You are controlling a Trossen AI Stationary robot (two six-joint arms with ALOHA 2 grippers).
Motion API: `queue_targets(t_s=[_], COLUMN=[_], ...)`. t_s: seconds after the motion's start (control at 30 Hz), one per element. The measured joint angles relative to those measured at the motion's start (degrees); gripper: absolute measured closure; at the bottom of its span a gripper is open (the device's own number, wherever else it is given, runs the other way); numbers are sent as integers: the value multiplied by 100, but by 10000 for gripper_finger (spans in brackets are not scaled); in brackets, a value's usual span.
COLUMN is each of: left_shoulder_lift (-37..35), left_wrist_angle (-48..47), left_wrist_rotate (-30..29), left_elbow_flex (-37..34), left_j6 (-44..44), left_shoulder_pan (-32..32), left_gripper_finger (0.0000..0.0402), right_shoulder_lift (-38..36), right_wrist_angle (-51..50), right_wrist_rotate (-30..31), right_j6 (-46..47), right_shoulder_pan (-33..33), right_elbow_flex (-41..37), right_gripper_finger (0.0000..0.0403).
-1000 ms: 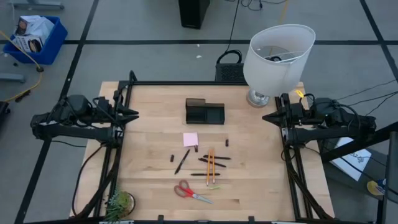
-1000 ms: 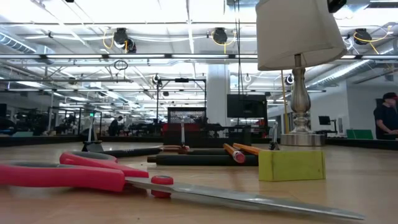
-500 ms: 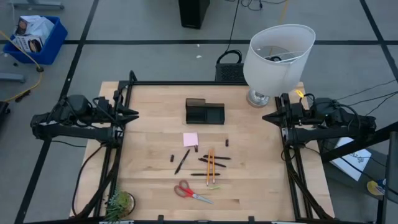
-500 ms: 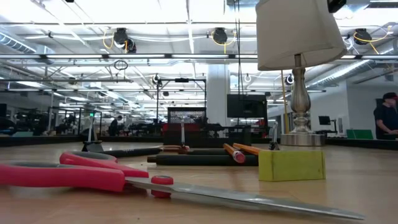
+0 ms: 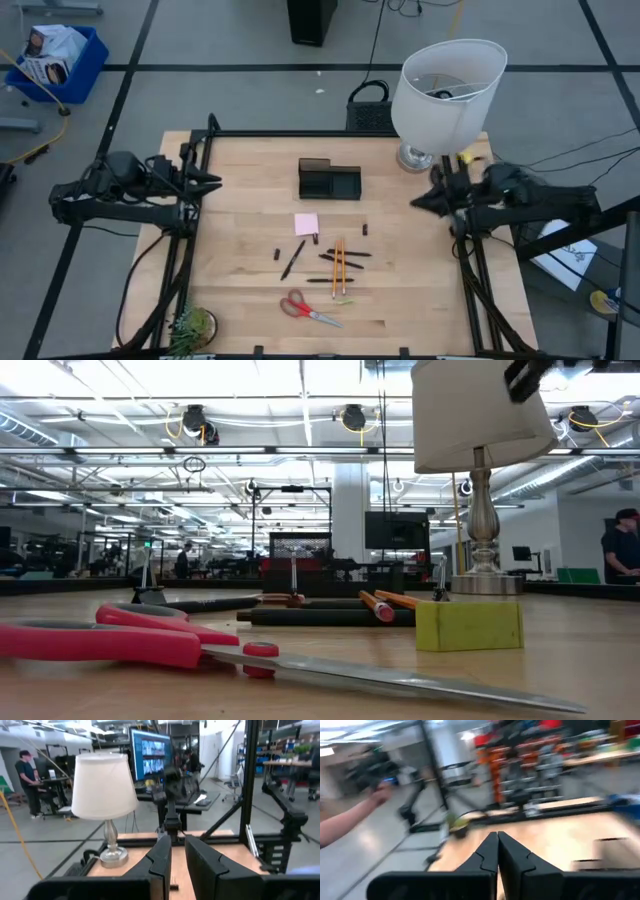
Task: Pick and place office supplies into organizer
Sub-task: Put the black binder clip into the desk organizer
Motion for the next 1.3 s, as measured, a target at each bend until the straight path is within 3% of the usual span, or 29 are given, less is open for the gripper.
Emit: queue_targets(t_s=[0.13, 0.23, 0.4, 0.6, 0.7, 0.9, 1.03, 1.3], left_shoulder_lift=[125, 306, 682, 1103, 1158, 1154, 1154, 1165], left_wrist_angle=[641, 552, 1101, 3580, 4346, 4606, 4620, 4674], left_wrist_rotate=[102, 548, 711, 753, 646, 476, 482, 143], left_elbow_flex=[12, -130, -826, -2320, -2835, -3589, -4014, -4350], left_j6=[22, 272, 11, -438, -448, -740, -846, -905], left_shoulder_pan=[0, -4, -112, -266, -253, -171, -164, -164], left_gripper_finger=[339, 339, 339, 339, 339, 339, 339, 339], right_shoulder_lift=[122, 171, 194, 213, 317, 629, 862, 1573], right_wrist_angle=[1774, 3045, 4272, 4226, 3952, 3885, 3936, 3934], right_wrist_rotate=[-336, -318, -240, -33, -5, 726, 773, 1610], right_j6=[325, 394, 622, 820, 818, 808, 439, 642], right_shoulder_pan=[2, 23, 17, 69, 158, 298, 325, 596], right_elbow_flex=[-1202, -1946, -2757, -3112, -3123, -3129, -3136, -3140], right_gripper_finger=[403, 403, 403, 403, 403, 403, 403, 396])
